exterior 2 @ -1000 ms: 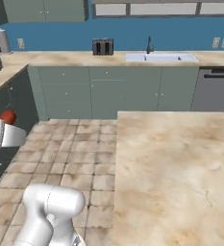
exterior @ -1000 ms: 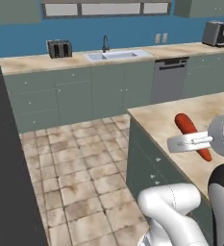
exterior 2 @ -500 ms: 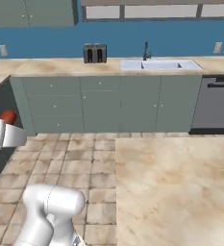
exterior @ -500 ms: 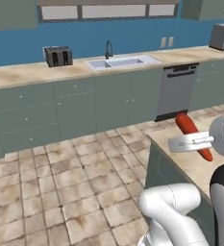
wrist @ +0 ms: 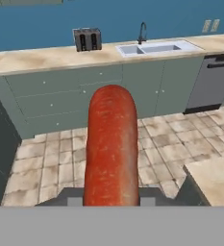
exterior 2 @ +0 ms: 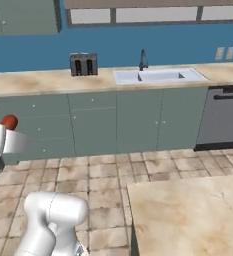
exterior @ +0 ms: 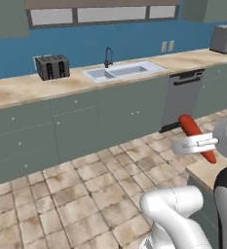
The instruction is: Gather the carrot and onion from the fridge and place them on a tray on the dining counter. Then gather the chicken drumstick and fish from the fridge and place them on the other tray.
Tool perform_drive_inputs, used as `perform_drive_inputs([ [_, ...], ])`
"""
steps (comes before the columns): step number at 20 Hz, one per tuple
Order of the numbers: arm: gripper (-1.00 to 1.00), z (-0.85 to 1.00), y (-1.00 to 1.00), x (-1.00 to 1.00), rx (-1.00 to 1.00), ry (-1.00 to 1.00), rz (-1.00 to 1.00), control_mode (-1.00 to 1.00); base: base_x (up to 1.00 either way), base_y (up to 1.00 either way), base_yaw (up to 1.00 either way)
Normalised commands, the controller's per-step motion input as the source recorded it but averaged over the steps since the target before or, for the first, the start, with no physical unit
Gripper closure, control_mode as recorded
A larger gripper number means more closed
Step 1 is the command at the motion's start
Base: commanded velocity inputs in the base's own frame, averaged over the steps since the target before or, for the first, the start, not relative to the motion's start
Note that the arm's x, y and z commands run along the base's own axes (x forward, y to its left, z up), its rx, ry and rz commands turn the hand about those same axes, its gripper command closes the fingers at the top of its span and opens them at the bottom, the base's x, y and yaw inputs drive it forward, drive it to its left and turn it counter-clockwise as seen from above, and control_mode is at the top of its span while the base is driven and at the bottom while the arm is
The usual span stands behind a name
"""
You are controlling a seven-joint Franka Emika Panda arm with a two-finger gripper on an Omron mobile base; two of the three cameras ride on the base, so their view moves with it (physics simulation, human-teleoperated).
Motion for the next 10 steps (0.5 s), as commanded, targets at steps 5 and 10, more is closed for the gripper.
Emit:
perform_drive_inputs([
  [5, 1.0, 0.0, 0.0, 0.0, 0.0, 0.0, 0.0, 1.0, 0.79, 0.56, -0.37],
  [10, 1.0, 0.0, 0.0, 0.0, 0.0, 0.0, 0.0, 1.0, 0.61, 0.48, -0.47],
])
